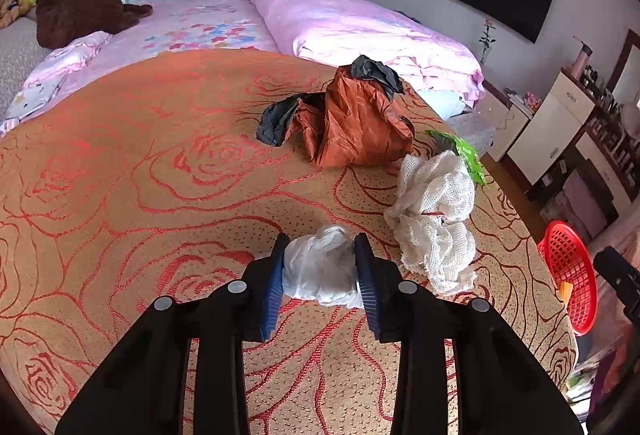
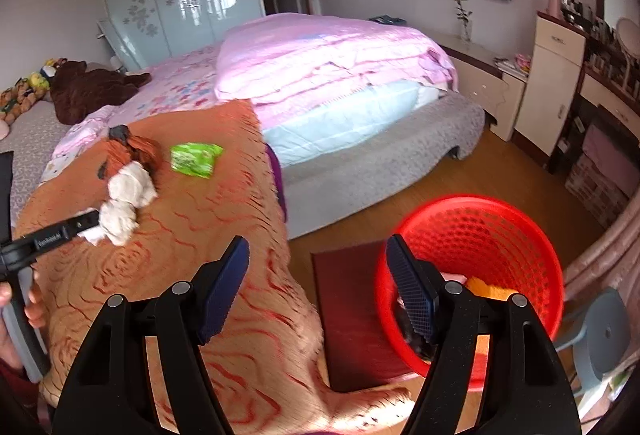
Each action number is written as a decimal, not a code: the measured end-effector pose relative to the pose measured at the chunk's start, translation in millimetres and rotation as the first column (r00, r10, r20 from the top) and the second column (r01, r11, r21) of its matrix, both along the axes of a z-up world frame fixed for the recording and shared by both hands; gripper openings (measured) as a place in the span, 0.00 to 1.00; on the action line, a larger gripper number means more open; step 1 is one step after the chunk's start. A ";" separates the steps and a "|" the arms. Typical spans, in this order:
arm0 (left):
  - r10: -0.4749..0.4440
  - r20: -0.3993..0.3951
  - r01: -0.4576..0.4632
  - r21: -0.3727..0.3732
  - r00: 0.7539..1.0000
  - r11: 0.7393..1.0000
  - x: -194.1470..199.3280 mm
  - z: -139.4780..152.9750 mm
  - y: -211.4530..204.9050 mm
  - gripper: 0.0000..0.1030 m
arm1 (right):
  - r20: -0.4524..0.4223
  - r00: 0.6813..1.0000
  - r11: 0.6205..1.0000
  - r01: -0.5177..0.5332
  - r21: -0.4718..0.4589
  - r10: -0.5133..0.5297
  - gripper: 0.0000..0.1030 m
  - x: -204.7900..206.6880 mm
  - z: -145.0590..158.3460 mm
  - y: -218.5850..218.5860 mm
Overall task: Collect trash
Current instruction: 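Grasp the white plastic bag with the left tool and lift it, then grasp the green snack packet with the right tool and lift it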
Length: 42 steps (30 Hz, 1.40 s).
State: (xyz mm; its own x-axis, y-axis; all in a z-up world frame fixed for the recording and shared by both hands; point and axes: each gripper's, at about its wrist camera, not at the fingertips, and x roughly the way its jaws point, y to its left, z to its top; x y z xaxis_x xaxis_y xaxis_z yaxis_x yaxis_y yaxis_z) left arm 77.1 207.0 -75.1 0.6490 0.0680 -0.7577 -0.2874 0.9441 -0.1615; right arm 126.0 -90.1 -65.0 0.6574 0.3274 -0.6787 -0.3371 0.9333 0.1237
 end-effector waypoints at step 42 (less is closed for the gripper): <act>0.035 0.005 -0.035 -0.023 0.999 0.999 -9.5 4.5 11.1 0.29 | -0.134 0.972 0.979 -0.199 -0.036 0.193 0.43 87.0 -26.0 153.7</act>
